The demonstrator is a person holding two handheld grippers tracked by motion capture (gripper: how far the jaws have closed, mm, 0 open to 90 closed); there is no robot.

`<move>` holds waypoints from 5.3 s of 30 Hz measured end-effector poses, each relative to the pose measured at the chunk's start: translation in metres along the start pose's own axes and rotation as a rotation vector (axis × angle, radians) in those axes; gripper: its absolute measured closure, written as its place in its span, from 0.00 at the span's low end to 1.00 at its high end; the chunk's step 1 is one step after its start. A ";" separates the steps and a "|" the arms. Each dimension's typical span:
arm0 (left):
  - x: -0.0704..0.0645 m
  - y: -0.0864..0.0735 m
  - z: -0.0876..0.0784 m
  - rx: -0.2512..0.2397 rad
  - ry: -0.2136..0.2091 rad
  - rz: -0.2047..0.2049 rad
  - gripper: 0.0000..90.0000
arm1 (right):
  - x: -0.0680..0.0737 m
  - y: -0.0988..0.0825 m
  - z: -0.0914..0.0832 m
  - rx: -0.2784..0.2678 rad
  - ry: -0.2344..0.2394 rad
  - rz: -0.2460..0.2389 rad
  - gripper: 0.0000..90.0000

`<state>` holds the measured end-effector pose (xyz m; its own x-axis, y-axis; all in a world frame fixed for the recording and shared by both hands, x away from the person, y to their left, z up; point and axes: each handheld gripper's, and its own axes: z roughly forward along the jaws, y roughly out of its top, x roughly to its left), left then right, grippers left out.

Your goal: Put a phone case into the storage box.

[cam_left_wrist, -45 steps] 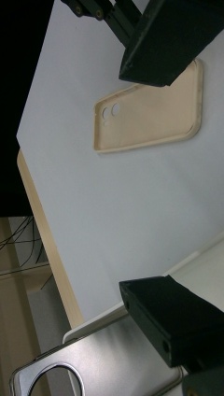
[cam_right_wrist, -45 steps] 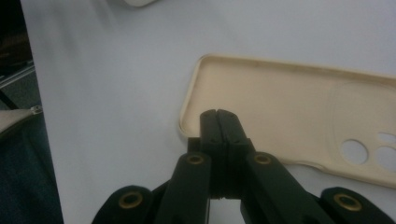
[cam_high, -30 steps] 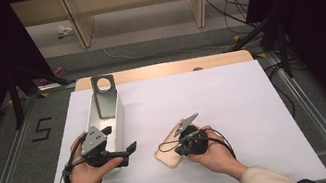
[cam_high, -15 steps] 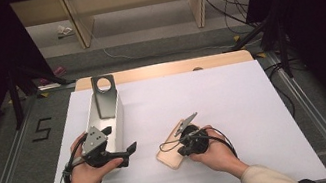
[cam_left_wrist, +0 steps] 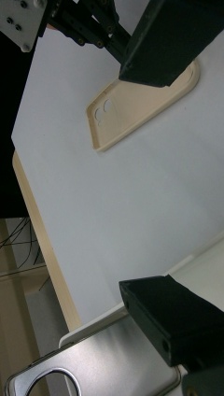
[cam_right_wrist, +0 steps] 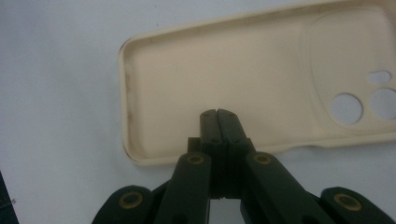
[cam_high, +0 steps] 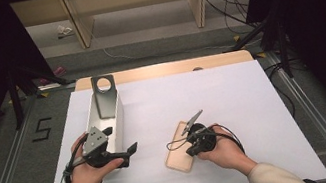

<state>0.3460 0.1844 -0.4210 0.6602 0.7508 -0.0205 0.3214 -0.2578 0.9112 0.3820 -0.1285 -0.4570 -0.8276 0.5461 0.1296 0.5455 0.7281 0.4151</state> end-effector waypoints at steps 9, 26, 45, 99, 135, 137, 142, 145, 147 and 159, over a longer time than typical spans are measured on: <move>0.000 0.000 0.000 0.001 0.002 -0.001 0.02 | -0.010 -0.011 -0.010 0.058 -0.050 0.018 1.00; 0.001 0.000 0.000 0.001 0.006 -0.001 0.02 | -0.003 0.000 0.001 0.032 -0.015 0.010 1.00; 0.002 -0.001 -0.001 0.002 0.007 -0.001 0.02 | -0.011 -0.009 -0.009 0.104 -0.082 -0.009 1.00; 0.002 0.000 -0.002 -0.007 -0.002 0.001 0.02 | 0.042 0.001 0.005 0.306 -0.066 -0.536 0.57; 0.001 -0.001 0.000 -0.005 -0.010 0.000 0.03 | 0.055 0.005 0.006 0.364 -0.038 -0.573 0.94; 0.001 0.000 0.000 -0.006 -0.011 0.001 0.03 | 0.055 0.005 0.006 0.366 -0.036 -0.574 0.95; 0.001 0.000 0.000 -0.006 -0.011 0.002 0.03 | 0.054 0.005 0.006 0.357 -0.027 -0.581 0.96; 0.001 -0.001 0.000 -0.005 -0.012 0.001 0.03 | 0.054 0.005 0.006 0.359 -0.026 -0.579 0.96; 0.000 -0.001 0.000 -0.005 -0.012 0.001 0.03 | 0.053 0.005 0.006 0.362 -0.023 -0.578 0.97; 0.001 -0.001 -0.001 -0.007 -0.011 0.003 0.04 | 0.053 0.002 0.003 0.343 -0.014 -0.566 0.97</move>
<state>0.3459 0.1853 -0.4213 0.6682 0.7436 -0.0224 0.3150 -0.2555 0.9141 0.3398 -0.0970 -0.4523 -0.9984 0.0437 -0.0371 0.0396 0.9936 0.1054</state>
